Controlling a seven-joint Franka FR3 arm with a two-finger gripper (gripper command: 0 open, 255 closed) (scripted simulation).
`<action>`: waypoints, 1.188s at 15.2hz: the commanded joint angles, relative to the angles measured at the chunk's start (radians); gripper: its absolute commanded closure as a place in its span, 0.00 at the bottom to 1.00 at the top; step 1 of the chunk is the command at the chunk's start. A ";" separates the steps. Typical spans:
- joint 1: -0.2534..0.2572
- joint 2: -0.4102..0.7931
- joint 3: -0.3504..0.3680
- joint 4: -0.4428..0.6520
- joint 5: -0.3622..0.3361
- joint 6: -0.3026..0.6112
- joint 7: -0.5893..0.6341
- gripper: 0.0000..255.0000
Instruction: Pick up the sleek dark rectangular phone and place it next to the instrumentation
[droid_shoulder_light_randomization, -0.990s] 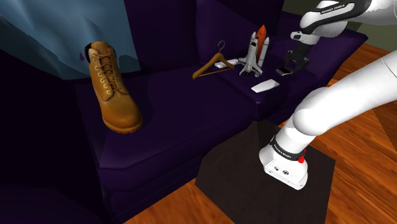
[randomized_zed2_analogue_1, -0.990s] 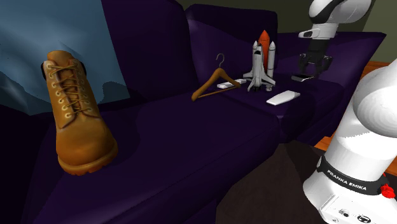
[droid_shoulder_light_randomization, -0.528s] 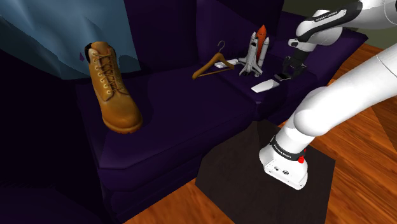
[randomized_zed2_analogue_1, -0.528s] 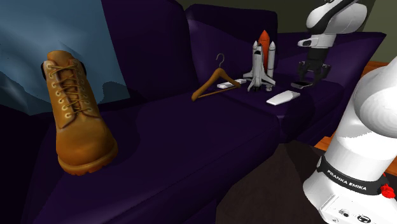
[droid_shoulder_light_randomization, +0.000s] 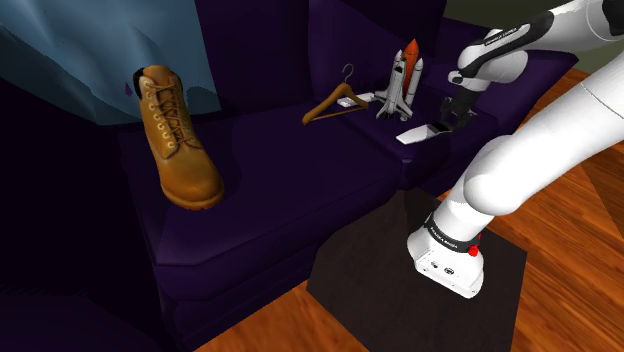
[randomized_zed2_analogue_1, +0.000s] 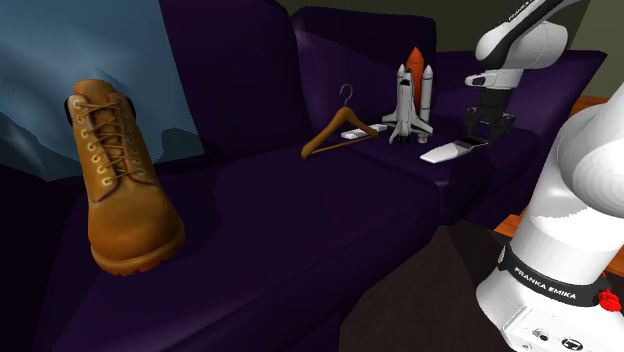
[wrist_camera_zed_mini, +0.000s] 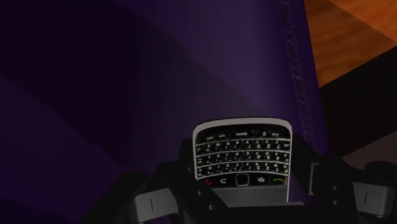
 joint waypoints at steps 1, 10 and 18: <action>0.004 0.005 -0.005 -0.003 0.003 0.006 -0.002 1.00; 0.004 0.005 -0.005 -0.003 0.003 0.006 -0.003 0.00; -0.066 -0.094 0.107 0.064 -0.044 -0.149 0.042 0.00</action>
